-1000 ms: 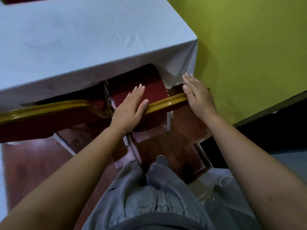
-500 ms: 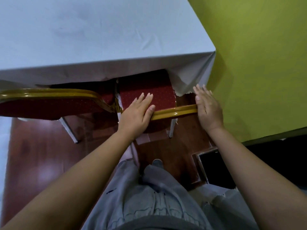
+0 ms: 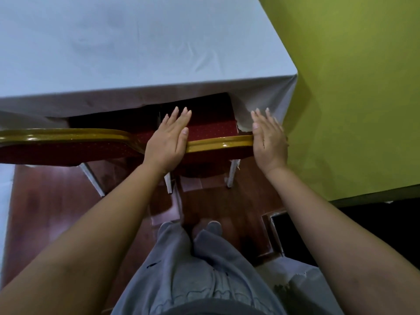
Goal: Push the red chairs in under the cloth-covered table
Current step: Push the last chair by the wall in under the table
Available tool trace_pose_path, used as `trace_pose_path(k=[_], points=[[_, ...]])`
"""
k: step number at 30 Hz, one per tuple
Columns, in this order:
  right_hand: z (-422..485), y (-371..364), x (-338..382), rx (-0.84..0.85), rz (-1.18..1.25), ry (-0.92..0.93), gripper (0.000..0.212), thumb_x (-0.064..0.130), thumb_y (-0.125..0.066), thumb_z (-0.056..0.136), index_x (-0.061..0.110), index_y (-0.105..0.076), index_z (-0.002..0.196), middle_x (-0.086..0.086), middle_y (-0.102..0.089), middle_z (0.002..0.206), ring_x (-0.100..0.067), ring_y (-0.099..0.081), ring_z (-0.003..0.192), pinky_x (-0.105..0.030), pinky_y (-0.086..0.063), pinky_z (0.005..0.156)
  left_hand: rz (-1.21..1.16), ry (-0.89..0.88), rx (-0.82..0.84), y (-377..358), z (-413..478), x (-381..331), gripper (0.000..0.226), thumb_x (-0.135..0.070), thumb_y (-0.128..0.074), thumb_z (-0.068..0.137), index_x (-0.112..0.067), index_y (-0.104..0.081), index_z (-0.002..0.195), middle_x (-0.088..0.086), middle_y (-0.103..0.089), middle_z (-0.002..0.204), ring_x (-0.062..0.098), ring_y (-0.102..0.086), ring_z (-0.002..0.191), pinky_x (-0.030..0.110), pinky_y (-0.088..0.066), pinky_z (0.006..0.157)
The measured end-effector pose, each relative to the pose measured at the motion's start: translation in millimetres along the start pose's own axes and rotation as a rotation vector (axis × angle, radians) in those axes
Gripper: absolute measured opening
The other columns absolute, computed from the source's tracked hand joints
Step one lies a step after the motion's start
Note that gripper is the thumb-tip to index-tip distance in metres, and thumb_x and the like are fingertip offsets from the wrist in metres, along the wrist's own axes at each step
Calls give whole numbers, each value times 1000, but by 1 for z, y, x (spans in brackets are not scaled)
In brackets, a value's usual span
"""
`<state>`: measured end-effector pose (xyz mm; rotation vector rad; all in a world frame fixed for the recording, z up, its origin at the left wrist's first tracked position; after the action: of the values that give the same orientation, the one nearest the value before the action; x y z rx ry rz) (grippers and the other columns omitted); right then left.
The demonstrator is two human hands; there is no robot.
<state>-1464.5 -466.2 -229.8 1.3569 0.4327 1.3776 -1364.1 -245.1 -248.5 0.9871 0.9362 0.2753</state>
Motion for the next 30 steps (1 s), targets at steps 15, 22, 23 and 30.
trace_pose_path(k=[15, 22, 23, 30], points=[[35, -5, -11, 73, -45, 35, 61, 46, -19, 99, 13, -35, 148, -2, -31, 156, -16, -17, 147, -38, -10, 120, 12, 16, -45, -3, 29, -1, 52, -26, -23, 101, -10, -32, 150, 5, -30, 157, 17, -15, 148, 32, -8, 121], [45, -5, -12, 41, -13, 34, 62, 44, -18, 98, 11, -35, 148, -4, -32, 155, -17, -18, 147, -40, -11, 120, 9, -13, -97, 0, 37, -2, 52, -19, -28, 99, -7, -33, 149, 8, -30, 156, 22, -16, 148, 39, -12, 121], [47, -5, -13, 39, -13, 34, 60, 42, -19, 99, 11, -35, 148, -3, -32, 155, -17, -18, 147, -40, -10, 120, 11, -13, -100, 0, 39, -2, 52, -19, -28, 99, -7, -33, 149, 8, -30, 156, 22, -16, 148, 39, -12, 121], [78, -10, -16, 40, -25, 28, 58, 38, -21, 99, 11, -34, 149, -3, -31, 156, -17, -17, 147, -38, -8, 120, 17, -5, -99, 1, 67, 5, 55, -19, -28, 95, -8, -34, 149, 8, -31, 156, 24, -17, 148, 39, -11, 122]])
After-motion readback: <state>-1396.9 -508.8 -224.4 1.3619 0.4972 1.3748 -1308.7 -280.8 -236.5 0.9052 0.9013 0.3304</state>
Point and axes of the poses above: each hand's wrist, its own z-axis towards the middle knuckle, its own y-axis out of the back of the hand, x = y × z, the point moved 8 cm from there along z, towards the middle knuckle
